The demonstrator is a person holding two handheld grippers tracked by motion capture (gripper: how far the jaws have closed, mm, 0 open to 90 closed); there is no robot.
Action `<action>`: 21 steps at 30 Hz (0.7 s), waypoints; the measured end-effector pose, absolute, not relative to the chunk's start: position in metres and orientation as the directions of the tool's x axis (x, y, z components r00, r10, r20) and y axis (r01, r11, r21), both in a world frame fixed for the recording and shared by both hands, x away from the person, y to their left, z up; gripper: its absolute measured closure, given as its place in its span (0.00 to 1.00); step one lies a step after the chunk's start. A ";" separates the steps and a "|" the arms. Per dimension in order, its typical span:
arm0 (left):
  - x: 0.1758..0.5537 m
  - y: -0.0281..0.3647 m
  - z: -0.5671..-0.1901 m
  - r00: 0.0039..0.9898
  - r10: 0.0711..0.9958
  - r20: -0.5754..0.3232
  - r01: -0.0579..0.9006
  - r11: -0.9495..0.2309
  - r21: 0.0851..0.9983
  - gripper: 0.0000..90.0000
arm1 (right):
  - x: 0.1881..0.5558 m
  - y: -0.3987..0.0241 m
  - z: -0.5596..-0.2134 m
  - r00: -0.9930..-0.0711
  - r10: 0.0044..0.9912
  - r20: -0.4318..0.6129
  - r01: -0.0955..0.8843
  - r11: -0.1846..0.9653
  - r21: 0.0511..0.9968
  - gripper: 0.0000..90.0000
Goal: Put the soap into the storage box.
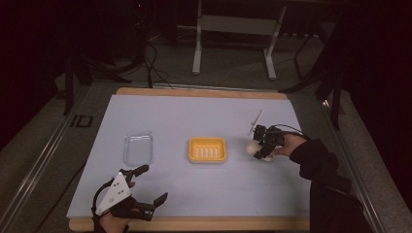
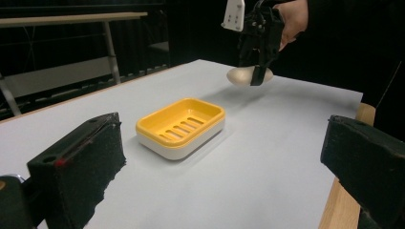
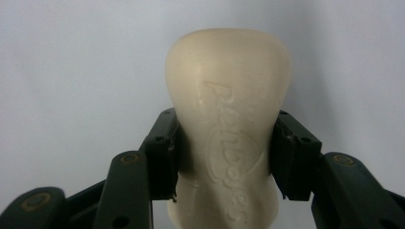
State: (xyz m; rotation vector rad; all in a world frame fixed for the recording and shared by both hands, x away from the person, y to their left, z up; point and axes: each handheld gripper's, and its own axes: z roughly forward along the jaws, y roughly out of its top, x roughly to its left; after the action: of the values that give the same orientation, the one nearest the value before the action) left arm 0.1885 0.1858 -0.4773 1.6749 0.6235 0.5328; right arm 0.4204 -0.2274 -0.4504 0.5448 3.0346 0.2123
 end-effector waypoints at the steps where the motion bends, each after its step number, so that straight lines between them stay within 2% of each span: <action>1: 0.188 0.186 -0.477 0.751 0.660 0.012 0.115 -0.148 0.982 0.01 | 0.419 -0.226 -0.449 -0.938 0.345 -0.031 0.337 0.929 0.150 0.56; 21: 0.188 0.185 -0.478 0.751 0.660 0.016 0.115 -0.154 0.981 0.01 | 0.409 -0.201 -0.418 -0.981 0.188 -0.049 0.172 0.956 0.237 0.56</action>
State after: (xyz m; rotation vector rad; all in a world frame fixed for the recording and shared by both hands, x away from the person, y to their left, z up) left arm 0.1882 0.1852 -0.4778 1.6835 0.6218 0.5345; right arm 0.4090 -0.2012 -0.4181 0.2798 3.0368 0.3589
